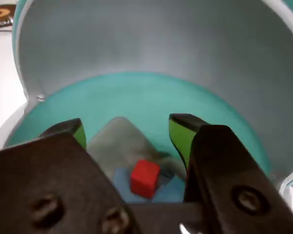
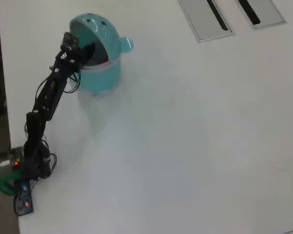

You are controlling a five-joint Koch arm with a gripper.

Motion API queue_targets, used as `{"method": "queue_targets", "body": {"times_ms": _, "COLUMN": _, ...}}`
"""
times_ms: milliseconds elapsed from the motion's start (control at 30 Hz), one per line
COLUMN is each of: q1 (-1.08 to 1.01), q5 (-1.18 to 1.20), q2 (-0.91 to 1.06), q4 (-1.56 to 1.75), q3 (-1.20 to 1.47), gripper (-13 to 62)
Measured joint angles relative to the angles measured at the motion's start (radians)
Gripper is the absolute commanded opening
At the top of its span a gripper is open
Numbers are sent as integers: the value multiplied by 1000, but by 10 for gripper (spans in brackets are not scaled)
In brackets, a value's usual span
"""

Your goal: Grasp RGB lego blocks and put them in the bin one by one.

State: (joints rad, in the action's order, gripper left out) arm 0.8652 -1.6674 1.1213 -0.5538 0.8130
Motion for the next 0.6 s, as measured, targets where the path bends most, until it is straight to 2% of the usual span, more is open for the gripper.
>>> {"method": "queue_targets", "body": {"times_ms": 267, "q1": -9, "q5": -3, "q2": 71, "q4": 0, "q3": 8, "gripper": 326}}
{"method": "queue_targets", "body": {"times_ms": 600, "q1": -54, "q5": 0, "q2": 279, "q4": 0, "q3": 230, "gripper": 326}}
